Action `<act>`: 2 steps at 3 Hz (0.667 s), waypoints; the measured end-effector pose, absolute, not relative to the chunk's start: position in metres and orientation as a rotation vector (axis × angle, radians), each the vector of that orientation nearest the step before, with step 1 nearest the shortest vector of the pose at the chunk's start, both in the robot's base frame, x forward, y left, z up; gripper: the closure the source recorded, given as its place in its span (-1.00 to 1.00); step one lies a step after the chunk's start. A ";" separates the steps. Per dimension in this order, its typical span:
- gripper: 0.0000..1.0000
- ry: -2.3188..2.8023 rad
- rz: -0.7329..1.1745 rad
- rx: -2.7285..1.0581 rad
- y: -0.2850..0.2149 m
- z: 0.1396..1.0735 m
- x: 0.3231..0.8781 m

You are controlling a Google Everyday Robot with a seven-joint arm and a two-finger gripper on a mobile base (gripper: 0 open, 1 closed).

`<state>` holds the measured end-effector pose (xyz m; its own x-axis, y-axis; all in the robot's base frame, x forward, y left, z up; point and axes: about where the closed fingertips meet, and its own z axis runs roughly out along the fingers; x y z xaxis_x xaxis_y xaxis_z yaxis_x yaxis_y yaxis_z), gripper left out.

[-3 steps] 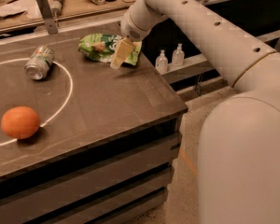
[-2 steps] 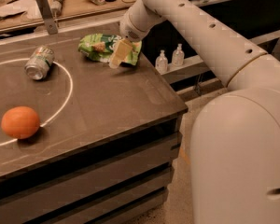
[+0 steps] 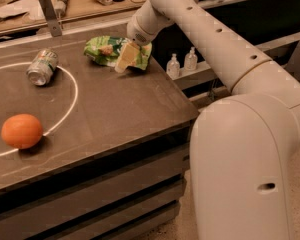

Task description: Pick green rice chip bag

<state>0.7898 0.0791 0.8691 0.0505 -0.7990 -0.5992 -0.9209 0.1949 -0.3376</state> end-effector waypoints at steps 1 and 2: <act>-0.96 1.770 0.235 -1.620 0.081 0.864 0.793; -0.90 1.778 0.253 -1.624 0.081 0.860 0.794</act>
Offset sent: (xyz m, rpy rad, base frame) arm 0.0060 -0.0040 -0.0059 0.0132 0.0415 0.0042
